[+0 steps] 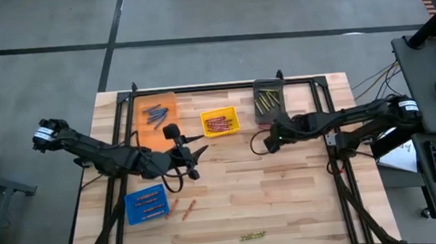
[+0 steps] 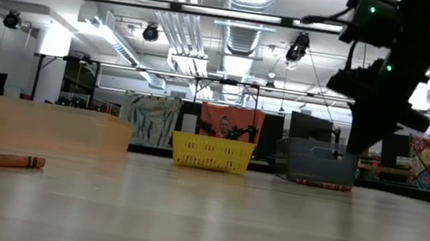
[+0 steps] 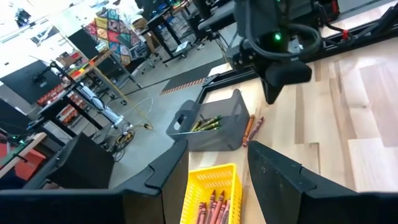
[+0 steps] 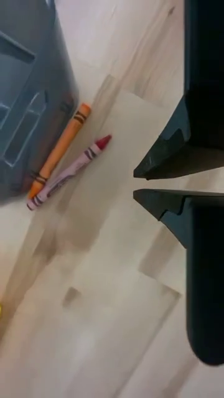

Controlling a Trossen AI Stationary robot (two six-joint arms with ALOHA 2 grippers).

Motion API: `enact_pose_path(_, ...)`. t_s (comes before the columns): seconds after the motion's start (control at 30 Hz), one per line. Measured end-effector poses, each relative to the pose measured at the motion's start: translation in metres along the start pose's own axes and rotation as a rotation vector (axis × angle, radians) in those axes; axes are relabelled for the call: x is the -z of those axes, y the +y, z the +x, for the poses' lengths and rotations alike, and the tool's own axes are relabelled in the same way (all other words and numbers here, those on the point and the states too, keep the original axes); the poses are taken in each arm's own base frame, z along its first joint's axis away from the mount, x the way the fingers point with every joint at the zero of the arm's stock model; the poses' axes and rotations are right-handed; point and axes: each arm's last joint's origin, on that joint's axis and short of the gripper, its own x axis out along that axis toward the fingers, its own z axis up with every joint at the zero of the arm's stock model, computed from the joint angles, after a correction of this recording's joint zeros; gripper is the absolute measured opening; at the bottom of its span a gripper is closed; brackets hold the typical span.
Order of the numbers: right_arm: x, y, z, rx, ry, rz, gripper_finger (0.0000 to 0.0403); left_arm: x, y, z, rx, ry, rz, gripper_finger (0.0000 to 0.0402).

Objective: Sort crayons
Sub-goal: Put the red crayon into the yellow bin

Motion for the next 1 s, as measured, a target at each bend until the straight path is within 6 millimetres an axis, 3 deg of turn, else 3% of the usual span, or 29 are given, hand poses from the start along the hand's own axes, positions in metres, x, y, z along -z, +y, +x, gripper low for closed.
enact_pose_path(0.33, 0.01, -0.015, 0.032, -0.028, -0.177, 0.105, 0.0027, 0.003, 0.01, 0.008, -0.043, 0.021, -0.006, 0.0149)
enact_pose_path(1.0, 0.019, -0.028, 0.044, 0.052, -0.253, 0.123, 0.0027, 0.006, 0.019, 0.016, -0.085, 0.045, -0.012, 0.0149)
